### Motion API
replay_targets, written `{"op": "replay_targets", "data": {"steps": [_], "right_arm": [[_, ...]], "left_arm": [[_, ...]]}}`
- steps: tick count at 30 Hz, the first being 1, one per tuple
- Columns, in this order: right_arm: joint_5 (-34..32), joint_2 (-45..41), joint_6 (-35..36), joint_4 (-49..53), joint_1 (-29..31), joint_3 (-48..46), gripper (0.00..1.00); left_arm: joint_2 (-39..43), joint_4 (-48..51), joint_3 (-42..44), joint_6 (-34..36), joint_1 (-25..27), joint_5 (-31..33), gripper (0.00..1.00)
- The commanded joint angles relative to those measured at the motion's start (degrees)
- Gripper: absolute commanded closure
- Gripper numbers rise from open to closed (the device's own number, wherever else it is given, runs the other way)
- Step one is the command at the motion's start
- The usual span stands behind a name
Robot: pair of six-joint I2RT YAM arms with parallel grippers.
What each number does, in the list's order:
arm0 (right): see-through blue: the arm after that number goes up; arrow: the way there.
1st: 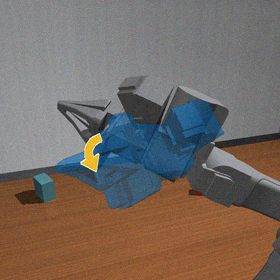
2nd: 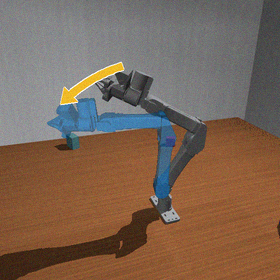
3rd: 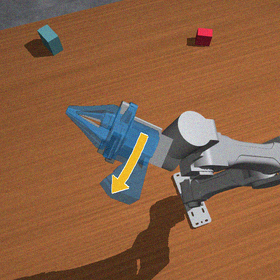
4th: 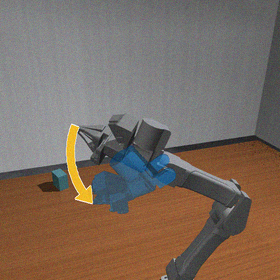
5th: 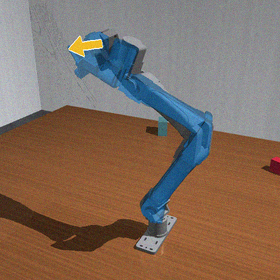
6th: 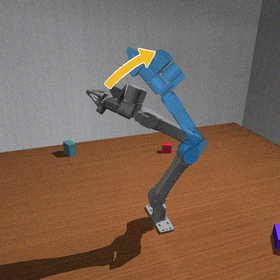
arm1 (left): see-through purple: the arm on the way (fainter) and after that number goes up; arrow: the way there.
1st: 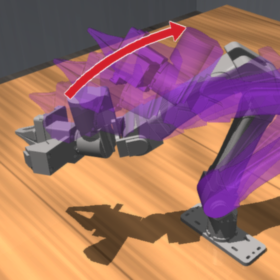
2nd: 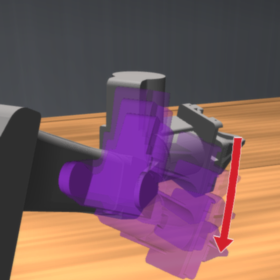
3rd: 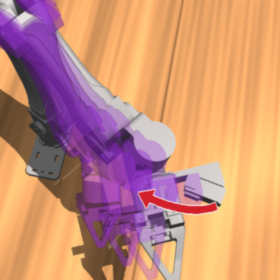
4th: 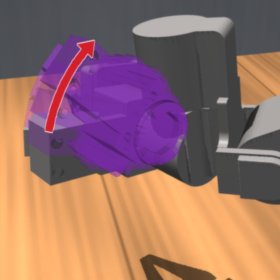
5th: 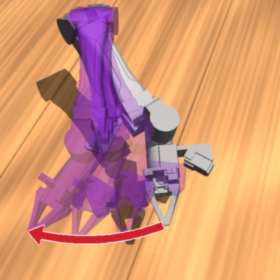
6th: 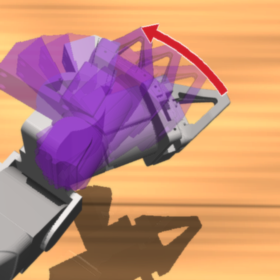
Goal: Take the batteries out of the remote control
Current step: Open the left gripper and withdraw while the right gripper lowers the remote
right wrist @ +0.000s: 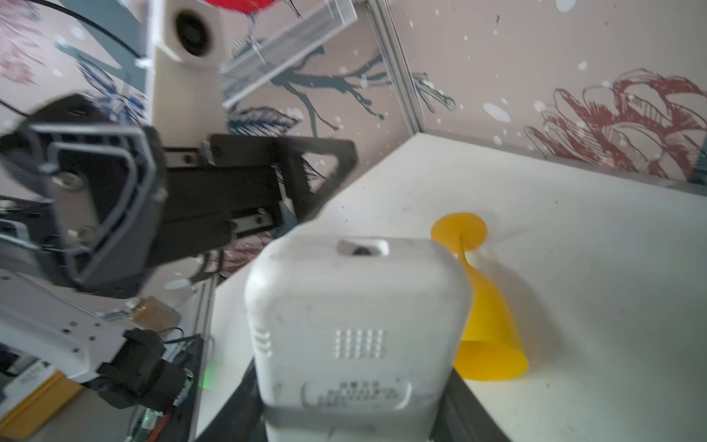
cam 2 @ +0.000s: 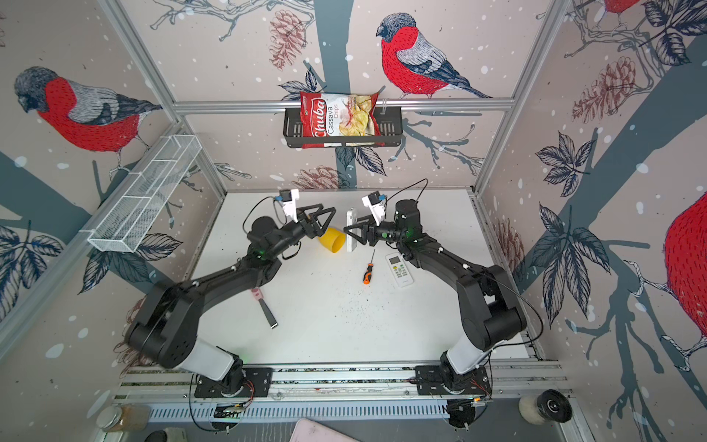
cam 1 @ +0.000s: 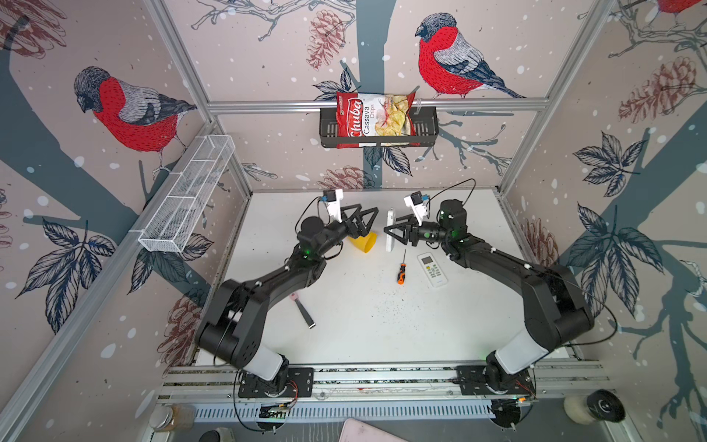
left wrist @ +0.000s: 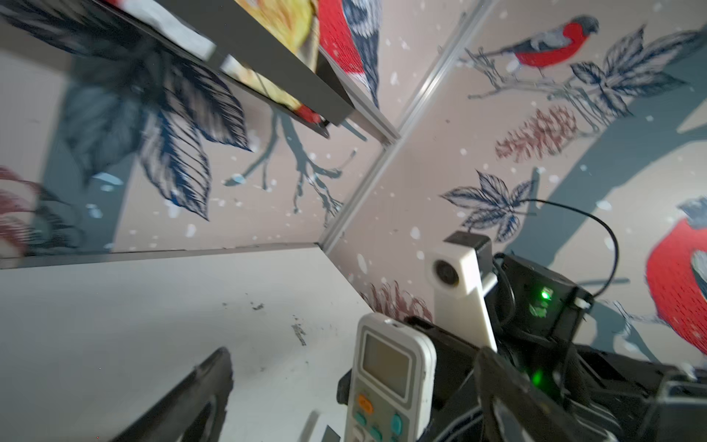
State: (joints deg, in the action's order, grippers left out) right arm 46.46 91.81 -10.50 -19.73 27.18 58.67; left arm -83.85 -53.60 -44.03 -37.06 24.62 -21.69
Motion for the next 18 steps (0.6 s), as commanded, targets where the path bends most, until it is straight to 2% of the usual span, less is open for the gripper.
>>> {"op": "replay_targets", "data": {"steps": [1, 5, 9, 14, 18], "right_arm": [[-12.78, -1.36, 10.16, 16.18, 3.82, 2.26, 0.7], [-22.85, -0.5, 14.58, 24.67, 10.24, 5.9, 0.65], [-30.63, 3.88, 17.28, 30.69, 15.64, 10.89, 0.65], [-36.35, 12.75, 19.87, 38.28, 20.45, 19.0, 0.65], [-39.24, 18.61, 20.6, 40.67, 22.51, 23.05, 0.67]], "left_arm": [[6.94, 3.64, 5.76, -0.2, 0.18, 17.41, 0.02], [15.57, 7.9, 13.25, -1.17, 0.43, 30.14, 0.02], [19.58, 11.96, 15.63, 0.13, 0.34, 36.98, 0.03], [18.55, 17.18, 14.16, 1.31, -0.25, 39.83, 0.02], [16.41, 17.8, 14.45, -0.93, -3.61, 35.91, 0.03]]}}
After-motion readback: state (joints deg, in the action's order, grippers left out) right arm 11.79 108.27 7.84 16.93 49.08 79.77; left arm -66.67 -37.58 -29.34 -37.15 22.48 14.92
